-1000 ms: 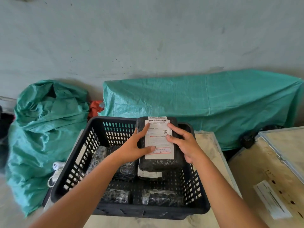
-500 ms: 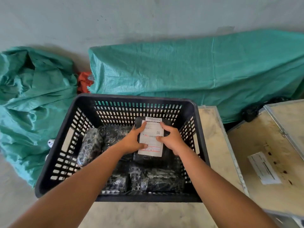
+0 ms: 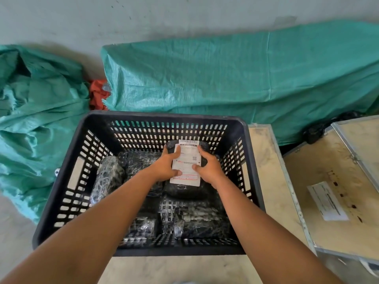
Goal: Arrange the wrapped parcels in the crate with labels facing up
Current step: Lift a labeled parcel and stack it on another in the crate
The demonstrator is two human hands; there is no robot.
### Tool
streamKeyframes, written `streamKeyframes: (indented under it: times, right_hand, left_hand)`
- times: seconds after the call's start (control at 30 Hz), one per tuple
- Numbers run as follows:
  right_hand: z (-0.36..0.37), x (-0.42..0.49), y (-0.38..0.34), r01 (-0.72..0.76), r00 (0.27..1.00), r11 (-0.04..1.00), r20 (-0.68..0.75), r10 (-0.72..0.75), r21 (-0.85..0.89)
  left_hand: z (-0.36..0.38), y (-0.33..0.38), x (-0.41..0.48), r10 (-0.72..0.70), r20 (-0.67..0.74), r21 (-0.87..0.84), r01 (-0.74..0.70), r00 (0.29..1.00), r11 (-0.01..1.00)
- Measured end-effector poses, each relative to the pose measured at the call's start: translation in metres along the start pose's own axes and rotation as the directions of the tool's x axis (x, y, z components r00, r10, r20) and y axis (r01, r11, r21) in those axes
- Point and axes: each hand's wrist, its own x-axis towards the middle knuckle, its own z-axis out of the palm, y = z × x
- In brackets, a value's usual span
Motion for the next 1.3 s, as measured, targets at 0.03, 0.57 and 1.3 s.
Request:
streamKeyframes:
  times: [0.03,0.57,1.3]
  right_hand:
    - [0.001,-0.001,-0.001,0.006,1.0,1.0,-0.012,-0.006,-0.028]
    - [-0.071,-0.128,-0.021,0.179,0.981,0.921,0.133,-0.141,-0.345]
    - [-0.043,-0.152,0.006,0.116,0.993,0.898,0.037,-0.111,-0.425]
  left_hand:
    - [0.0,0.001,-0.001,0.0,-0.006,-0.006,0.0,1.0,1.0]
    - [0.008,0.043,-0.11,0.261,0.01,0.064,-0.261,0.965,0.963]
    - [0.041,0.047,-0.131,0.264,0.137,0.3,-0.294,0.955,0.907]
